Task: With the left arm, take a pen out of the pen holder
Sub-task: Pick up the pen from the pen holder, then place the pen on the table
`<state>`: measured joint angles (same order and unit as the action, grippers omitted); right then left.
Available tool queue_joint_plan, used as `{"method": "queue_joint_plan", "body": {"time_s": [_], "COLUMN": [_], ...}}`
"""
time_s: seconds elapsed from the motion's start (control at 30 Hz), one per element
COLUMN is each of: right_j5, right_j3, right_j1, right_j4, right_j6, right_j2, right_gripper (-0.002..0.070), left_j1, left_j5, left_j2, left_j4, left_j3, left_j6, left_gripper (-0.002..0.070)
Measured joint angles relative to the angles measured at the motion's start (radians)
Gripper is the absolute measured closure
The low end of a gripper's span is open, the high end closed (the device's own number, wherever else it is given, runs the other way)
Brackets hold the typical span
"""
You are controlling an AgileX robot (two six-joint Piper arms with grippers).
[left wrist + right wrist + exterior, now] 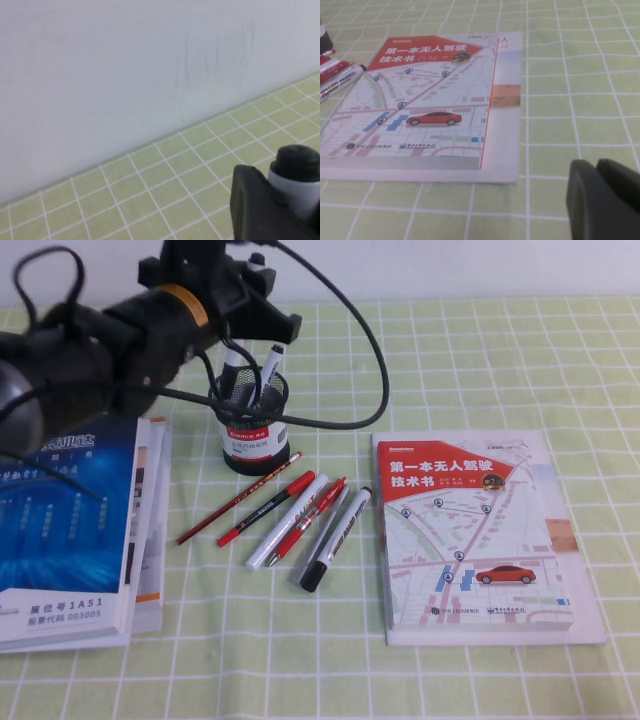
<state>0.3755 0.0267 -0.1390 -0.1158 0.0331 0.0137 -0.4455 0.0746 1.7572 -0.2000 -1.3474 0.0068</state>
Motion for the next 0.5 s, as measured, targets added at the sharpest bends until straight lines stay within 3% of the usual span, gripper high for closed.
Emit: {"method": "queue_joint_plan", "body": {"time_s": [0.3,0.5], "right_j5": [0.000,0.000], "right_j3": [0.000,0.000], "right_j1": [0.000,0.000], "right_j4": [0.000,0.000], "right_j6": [0.000,0.000], "right_j2": [0.000,0.000], "right_gripper": [0.0690,0.0690], "left_j1": [-0.047,-0.052], "left_j5": [-0.468,-0.777], "left_j2": [-0.209,-0.224], "left_j4": [0.018,0.151], "left_j3": [0.000,0.000], "left_j6": [0.000,0.117], "left_gripper": [0.0561,0.0561]}}
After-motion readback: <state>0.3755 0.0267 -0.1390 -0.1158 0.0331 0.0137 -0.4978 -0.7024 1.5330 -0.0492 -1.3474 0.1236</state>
